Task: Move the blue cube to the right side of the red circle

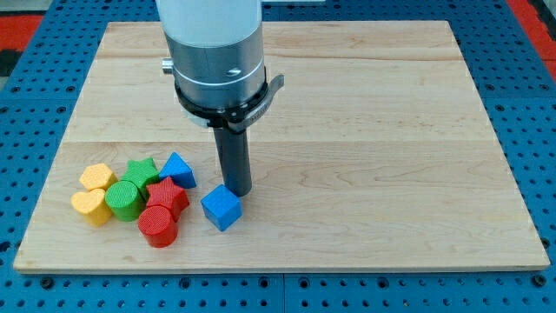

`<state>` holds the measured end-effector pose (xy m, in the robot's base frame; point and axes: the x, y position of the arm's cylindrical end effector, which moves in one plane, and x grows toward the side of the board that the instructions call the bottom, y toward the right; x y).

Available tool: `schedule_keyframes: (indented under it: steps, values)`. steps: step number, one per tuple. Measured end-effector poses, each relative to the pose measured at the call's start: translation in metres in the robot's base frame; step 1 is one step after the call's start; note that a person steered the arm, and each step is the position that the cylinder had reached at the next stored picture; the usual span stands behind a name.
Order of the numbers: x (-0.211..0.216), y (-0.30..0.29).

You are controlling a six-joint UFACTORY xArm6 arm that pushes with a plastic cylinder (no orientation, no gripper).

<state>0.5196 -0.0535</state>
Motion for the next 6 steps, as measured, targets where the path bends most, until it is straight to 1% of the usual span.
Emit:
schedule_keyframes:
  steps: [3, 6]
  values:
    - [0.018, -0.005]
    - [0.059, -0.003]
